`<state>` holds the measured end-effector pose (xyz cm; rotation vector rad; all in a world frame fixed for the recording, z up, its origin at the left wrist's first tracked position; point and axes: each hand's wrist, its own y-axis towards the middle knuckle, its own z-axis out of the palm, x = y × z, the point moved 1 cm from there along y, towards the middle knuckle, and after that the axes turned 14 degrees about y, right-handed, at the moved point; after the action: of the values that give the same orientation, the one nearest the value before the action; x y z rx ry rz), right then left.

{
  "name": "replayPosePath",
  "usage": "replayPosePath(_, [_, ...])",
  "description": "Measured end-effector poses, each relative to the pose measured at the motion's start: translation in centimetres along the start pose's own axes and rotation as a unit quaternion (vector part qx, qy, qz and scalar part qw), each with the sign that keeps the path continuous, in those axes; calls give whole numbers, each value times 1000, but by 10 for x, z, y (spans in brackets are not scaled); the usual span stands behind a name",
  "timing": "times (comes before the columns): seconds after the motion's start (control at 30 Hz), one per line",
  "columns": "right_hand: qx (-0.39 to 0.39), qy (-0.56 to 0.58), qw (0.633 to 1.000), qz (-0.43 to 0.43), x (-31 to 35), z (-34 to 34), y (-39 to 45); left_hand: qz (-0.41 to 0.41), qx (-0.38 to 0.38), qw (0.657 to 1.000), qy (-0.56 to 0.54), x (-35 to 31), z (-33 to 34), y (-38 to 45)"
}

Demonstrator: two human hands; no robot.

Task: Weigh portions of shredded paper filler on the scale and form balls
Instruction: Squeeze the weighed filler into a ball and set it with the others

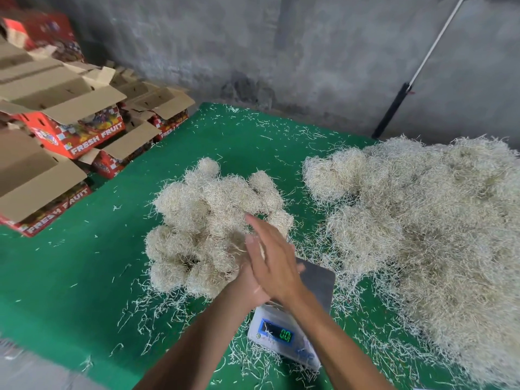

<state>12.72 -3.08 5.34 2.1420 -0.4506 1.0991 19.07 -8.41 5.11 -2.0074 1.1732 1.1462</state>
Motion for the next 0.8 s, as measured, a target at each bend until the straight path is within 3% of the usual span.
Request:
replayPosePath(0.07, [13, -45, 999, 12, -18, -20, 4, 51, 31, 992, 113, 7, -6, -4])
replayPosePath(0.1, [24, -49, 998, 18, -27, -26, 2, 20, 14, 986, 164, 3, -15, 3])
replayPosePath(0.17, [58, -32, 998, 2, -29, -14, -13, -106, -7, 993, 40, 31, -25, 9])
replayPosePath(0.2, [76, -27, 996, -27, -26, 2, -22, -100, -71, 993, -3, 31, -28, 6])
replayPosePath(0.23, [86, -21, 994, -65, -23, 19, -30, -93, -65, 989, -97, 25, -28, -3])
replayPosePath(0.27, [71, -7, 994, -85, -19, 30, -32, -35, -97, 986, -134, 26, -20, 0])
replayPosePath(0.3, [42, 17, 997, -66, -17, 32, -27, -51, -57, 956, -284, 22, -16, -7])
replayPosePath(0.33, [10, 29, 999, -28, -17, 27, -20, -121, 26, 960, -252, 24, -17, -15])
replayPosePath(0.37, [-14, 28, 999, 11, -21, 20, -14, -137, 4, 976, -170, 34, -17, -17])
replayPosePath(0.4, [-14, 20, 999, 31, -24, 16, -13, -109, 65, 968, -216, 44, -19, -12])
replayPosePath(0.43, [-1, 8, 1000, 30, -24, 18, -18, -183, 67, 956, -218, 57, -19, -2])
replayPosePath(0.47, [12, 1, 1000, 20, -25, 24, -24, -184, 44, 962, -195, 59, -33, 1])
replayPosePath(0.6, [61, -55, 996, 36, -37, 43, -15, -261, 54, 910, -317, 52, -50, 11])
replayPosePath(0.63, [61, -79, 994, 52, -41, 41, -1, -234, 28, 896, -377, 59, -52, 18])
replayPosePath(0.7, [6, -100, 993, 63, -45, 30, 34, -295, 75, 839, -451, 72, -51, 23])
replayPosePath(0.73, [-28, -115, 991, 58, -48, 24, 51, -330, 63, 788, -515, 72, -54, 24])
replayPosePath(0.8, [-36, -172, 982, 70, -55, 14, 81, -327, 36, 802, -498, 72, -63, 29])
